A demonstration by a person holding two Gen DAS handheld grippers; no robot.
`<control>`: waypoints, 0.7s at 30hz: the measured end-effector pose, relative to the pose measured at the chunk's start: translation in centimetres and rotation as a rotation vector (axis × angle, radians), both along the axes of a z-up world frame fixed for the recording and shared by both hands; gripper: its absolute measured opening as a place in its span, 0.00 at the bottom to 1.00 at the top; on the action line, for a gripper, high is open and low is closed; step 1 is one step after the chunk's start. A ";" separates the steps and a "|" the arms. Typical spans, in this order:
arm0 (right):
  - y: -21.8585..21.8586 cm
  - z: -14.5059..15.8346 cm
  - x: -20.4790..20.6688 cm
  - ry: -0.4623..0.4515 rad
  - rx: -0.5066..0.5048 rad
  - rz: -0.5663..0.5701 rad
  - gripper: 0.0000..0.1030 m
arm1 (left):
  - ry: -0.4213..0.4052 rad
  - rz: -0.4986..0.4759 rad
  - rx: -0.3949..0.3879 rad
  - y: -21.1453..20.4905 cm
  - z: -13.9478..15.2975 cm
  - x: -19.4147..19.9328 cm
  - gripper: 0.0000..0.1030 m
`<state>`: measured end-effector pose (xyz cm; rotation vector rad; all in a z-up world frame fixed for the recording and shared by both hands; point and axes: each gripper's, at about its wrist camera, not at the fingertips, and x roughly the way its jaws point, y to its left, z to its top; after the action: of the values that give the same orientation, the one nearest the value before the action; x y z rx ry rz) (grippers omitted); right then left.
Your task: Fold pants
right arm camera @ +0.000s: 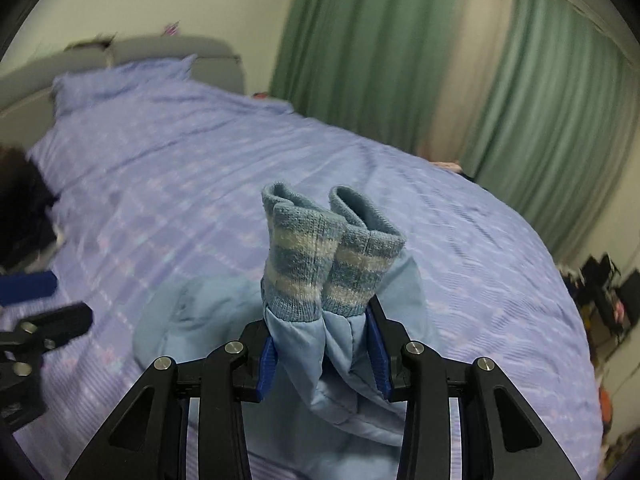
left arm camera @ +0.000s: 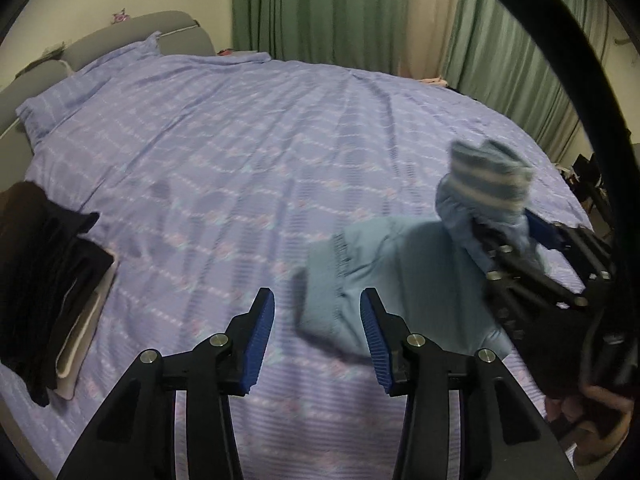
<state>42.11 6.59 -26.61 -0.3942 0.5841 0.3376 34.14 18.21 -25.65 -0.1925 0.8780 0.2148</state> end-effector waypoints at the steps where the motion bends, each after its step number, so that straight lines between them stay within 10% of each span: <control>1: 0.6 -0.7 -0.2 0.001 -0.015 0.013 0.38 | 0.005 0.006 0.002 0.2 -0.3 -0.4 0.43; 14: 2.8 -5.7 -1.3 0.161 0.072 0.273 0.63 | -0.015 0.070 -0.135 2.4 -2.1 -1.4 0.43; 21: 2.5 -5.9 -1.0 0.231 0.150 0.372 0.63 | -0.035 -0.116 -0.220 1.5 -1.6 1.7 0.41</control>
<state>41.11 9.07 -32.52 -0.3194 0.7060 0.7869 35.84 19.73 -27.22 -0.3483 0.8742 0.0063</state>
